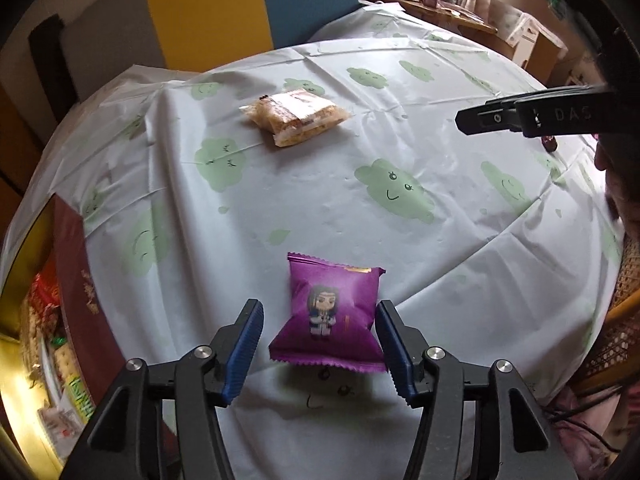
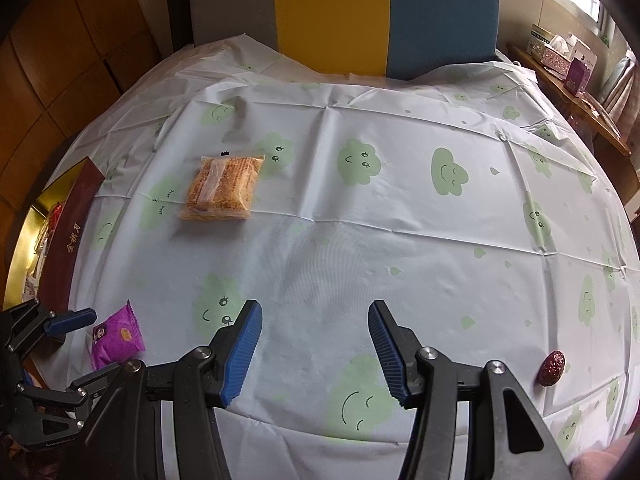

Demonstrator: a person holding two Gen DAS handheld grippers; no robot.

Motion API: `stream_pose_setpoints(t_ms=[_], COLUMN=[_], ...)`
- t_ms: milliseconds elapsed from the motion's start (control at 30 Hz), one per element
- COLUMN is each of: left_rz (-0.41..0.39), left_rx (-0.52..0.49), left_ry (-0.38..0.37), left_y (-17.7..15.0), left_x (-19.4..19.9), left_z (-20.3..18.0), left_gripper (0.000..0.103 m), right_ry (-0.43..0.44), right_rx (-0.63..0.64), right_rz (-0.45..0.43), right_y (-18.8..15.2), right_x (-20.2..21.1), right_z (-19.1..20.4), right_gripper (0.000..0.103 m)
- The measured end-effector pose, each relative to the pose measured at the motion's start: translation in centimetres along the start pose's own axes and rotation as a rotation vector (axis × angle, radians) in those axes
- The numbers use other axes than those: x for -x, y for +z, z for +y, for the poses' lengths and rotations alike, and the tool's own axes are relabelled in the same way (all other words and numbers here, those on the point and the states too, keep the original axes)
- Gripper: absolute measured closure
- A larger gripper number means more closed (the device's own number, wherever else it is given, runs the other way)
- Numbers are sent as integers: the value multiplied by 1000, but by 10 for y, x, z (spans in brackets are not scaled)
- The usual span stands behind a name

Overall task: Organize snacks
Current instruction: 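Lift the purple snack with the left tool while the right tool moves toward the clear bread bag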

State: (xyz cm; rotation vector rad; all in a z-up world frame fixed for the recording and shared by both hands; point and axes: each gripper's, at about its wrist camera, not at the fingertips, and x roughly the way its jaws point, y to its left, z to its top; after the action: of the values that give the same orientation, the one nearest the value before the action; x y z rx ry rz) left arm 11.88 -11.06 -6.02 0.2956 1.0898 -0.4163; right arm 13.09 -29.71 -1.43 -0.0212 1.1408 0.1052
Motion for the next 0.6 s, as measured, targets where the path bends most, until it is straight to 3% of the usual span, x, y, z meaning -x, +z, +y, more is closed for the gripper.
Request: stream_pose_setpoints(t_ms=[100, 167, 233, 433, 600], left_rz=[7, -13, -24, -114, -169], left_rx=[21, 35, 63, 184, 237], left_ry=[-9, 6, 21, 116, 108], left_y=[0, -3, -9, -48, -57], left_x=[-9, -9, -5, 10, 11], left_z=[2, 3, 2, -6, -3], left_gripper=[44, 58, 60, 59, 57], right_ry=[-9, -14, -17, -27, -25], right_rx=[4, 6, 5, 22, 62], right_rz=[4, 8, 12, 28, 61], right_y=[0, 0, -1, -2, -6], right_x=[-1, -3, -4, -8, -18], right_z=[0, 0, -1, 1, 11], right_gripper=[47, 47, 47, 47, 47])
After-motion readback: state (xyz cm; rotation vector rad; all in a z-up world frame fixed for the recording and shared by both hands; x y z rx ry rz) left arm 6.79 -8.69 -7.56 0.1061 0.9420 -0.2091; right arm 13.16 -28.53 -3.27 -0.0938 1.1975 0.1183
